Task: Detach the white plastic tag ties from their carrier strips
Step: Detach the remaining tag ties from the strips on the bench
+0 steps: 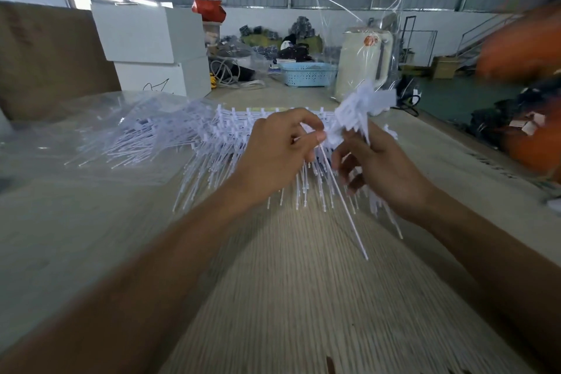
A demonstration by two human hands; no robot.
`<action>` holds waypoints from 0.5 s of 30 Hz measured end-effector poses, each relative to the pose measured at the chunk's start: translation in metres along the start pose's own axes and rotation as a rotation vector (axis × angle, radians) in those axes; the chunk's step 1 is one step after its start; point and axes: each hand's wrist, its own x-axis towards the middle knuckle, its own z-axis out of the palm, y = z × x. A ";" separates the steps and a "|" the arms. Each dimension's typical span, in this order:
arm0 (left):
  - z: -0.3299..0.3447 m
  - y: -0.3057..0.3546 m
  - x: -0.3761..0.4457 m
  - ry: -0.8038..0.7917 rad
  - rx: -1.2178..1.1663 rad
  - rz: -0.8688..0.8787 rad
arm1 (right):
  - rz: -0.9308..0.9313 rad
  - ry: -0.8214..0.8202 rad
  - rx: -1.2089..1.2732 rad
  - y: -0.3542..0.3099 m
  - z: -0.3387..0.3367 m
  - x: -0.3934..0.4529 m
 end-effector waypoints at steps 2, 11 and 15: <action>0.001 0.001 0.000 0.068 -0.033 0.010 | 0.003 -0.063 0.051 -0.003 0.009 -0.004; -0.001 0.010 -0.001 0.200 -0.162 0.169 | -0.095 -0.227 0.068 -0.009 0.013 -0.008; -0.002 0.011 0.000 0.248 -0.236 0.164 | -0.020 -0.100 0.107 -0.011 0.012 -0.007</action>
